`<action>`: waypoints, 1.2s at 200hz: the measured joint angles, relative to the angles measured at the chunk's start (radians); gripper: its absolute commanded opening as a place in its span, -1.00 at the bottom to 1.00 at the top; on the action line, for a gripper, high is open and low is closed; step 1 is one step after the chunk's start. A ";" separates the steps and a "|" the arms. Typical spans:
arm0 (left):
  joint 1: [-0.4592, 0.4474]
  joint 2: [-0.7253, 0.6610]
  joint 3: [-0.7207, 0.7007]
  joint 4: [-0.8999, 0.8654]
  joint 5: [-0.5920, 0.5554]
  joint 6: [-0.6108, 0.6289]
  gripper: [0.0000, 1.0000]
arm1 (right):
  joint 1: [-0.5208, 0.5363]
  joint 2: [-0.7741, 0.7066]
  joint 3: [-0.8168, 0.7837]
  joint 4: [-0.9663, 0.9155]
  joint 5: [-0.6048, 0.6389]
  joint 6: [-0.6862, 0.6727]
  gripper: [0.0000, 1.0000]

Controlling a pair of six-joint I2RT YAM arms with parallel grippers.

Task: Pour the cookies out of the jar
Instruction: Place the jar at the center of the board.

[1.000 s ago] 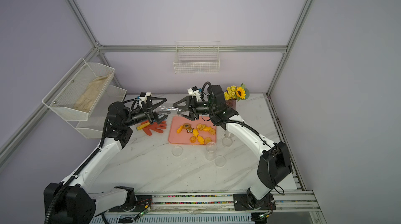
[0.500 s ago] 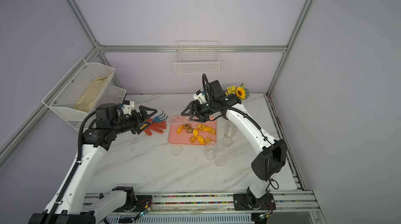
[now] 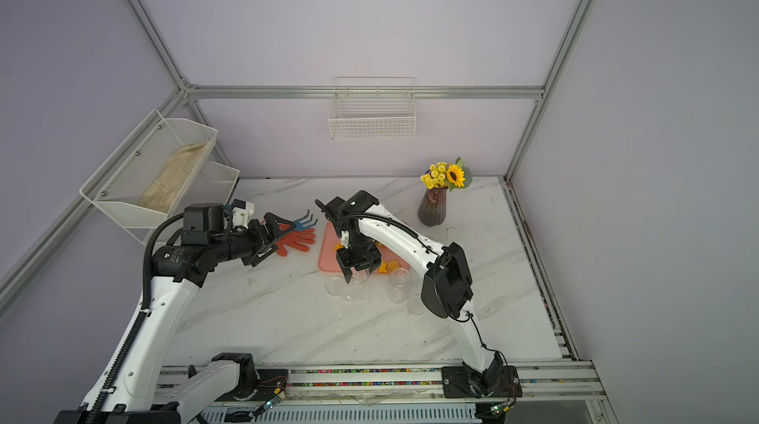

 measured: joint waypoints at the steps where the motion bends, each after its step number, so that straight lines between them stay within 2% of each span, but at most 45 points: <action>1: 0.000 0.000 0.000 0.000 -0.001 0.000 1.00 | 0.002 0.000 0.000 -0.002 0.004 -0.001 0.20; 69: 0.000 -0.010 0.000 -0.027 -0.017 0.020 1.00 | 0.042 0.027 -0.018 -0.023 0.117 0.009 0.29; 112: 0.000 -0.010 0.000 -0.029 -0.017 0.024 1.00 | 0.042 0.027 -0.058 -0.004 0.132 0.013 0.34; 176: 0.000 -0.003 0.000 -0.029 -0.017 0.025 1.00 | 0.042 0.027 -0.060 0.001 0.133 0.020 0.56; 240: 0.000 -0.003 0.000 -0.029 -0.020 0.026 1.00 | 0.041 0.027 -0.016 -0.005 0.143 0.030 0.62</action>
